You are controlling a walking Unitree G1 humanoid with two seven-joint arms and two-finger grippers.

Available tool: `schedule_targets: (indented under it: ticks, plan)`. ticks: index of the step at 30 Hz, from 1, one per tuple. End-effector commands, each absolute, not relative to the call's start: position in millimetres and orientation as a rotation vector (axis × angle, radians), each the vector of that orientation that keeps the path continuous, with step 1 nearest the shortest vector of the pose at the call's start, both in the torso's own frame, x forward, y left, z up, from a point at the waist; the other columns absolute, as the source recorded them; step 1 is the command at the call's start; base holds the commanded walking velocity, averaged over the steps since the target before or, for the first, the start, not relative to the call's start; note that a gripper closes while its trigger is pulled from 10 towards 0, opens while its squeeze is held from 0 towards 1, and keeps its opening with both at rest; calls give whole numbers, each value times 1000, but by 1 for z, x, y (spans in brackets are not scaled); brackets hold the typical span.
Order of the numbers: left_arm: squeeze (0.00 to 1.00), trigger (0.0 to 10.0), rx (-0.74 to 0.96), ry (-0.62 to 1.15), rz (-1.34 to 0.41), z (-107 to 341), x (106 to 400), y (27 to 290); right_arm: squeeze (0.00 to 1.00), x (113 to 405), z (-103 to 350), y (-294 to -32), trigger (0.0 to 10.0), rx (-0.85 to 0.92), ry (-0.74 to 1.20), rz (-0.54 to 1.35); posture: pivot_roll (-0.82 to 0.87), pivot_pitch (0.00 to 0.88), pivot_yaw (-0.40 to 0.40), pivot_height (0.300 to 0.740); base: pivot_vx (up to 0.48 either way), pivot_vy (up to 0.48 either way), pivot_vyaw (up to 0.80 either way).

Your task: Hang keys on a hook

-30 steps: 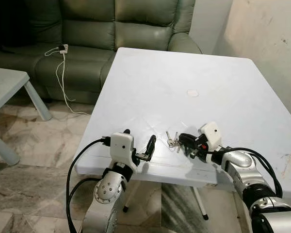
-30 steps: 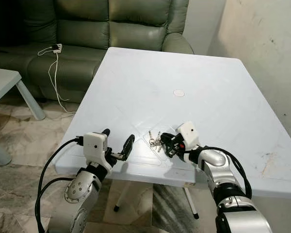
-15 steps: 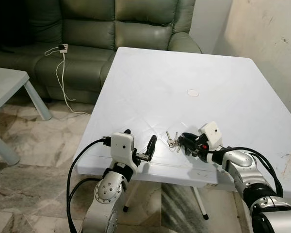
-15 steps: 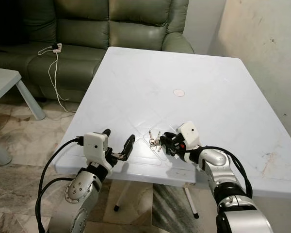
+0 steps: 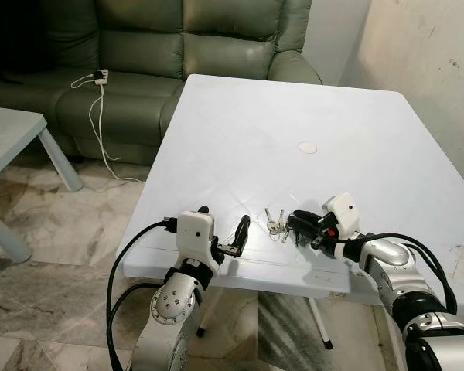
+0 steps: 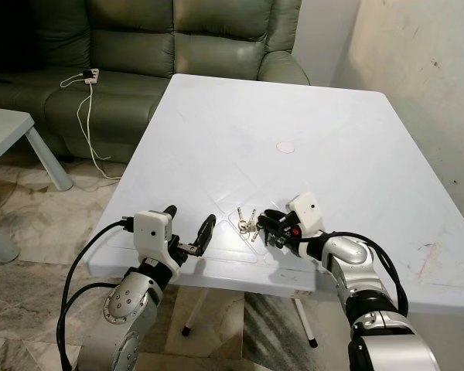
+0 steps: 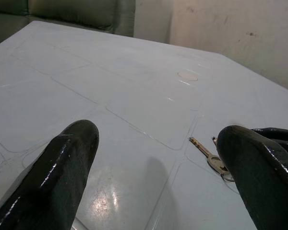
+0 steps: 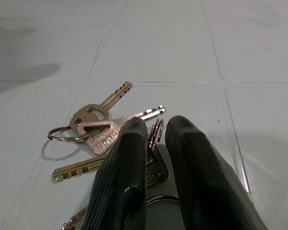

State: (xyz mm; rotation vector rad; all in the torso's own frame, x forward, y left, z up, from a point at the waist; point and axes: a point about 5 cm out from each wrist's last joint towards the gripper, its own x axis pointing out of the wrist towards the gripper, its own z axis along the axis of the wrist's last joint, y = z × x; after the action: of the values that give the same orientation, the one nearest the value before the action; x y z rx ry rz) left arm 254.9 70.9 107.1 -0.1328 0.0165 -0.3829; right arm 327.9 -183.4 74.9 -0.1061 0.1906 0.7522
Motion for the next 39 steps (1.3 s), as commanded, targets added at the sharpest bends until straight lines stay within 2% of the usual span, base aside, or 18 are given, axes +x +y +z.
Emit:
schedule_targets:
  ticks: [1, 7, 8, 23, 27, 29, 30, 31, 32, 33, 34, 39]
  plan:
    - [0, 10000, -187, -5, -406, 116, 253, 56, 0, 328, 76, -190, 10000, -102, 188, 735, 60, 55, -100, 740, 0, 0, 0]
    - [0, 10000, -190, -6, -402, 116, 252, 56, 0, 327, 75, -190, 10000, -105, 195, 733, 62, 62, -100, 740, 0, 0, 0]
    - [0, 10000, -192, -5, -400, 116, 252, 57, 0, 327, 74, -190, 0, -99, 193, 735, 63, 65, -101, 740, 0, 0, 0]
    - [0, 10000, -192, -1, -391, 115, 252, 59, 0, 327, 77, -189, 0, -75, 155, 728, 63, 71, -104, 740, 0, 0, 0]
    - [0, 10000, -191, -2, -387, 116, 253, 59, 0, 329, 82, -190, 0, -32, 110, 692, 64, 68, -103, 740, 0, 0, 0]
    - [0, 10000, -191, -3, -388, 115, 253, 60, 0, 331, 88, -192, 0, 76, 49, 668, 64, 67, -103, 740, 0, 0, 0]
    - [0, 10000, -191, -3, -388, 115, 253, 60, 0, 331, 88, -192, 0, 76, 49, 668, 64, 67, -103, 740, 0, 0, 0]
    - [0, 10000, -191, -3, -388, 115, 253, 60, 0, 332, 90, -192, 941, 104, 30, 655, 64, 67, -103, 740, 0, 0, 0]
    - [0, 10000, -192, -2, -388, 115, 253, 60, 0, 332, 92, -193, 941, 133, 14, 650, 64, 67, -103, 740, 0, 0, 0]
    - [0, 10000, -192, -2, -388, 115, 253, 60, 0, 333, 93, -193, 3216, 160, 4, 645, 64, 67, -103, 740, 0, 0, 0]
    - [0, 10000, -193, -2, -389, 115, 254, 60, 0, 334, 96, -195, 10000, 188, -8, 626, 62, 61, -100, 740, 0, 0, 0]
    - [0, 10000, -194, -5, -392, 116, 256, 60, 0, 341, 105, -201, 10000, 351, -60, 557, 58, 53, -95, 740, 0, 0, 0]
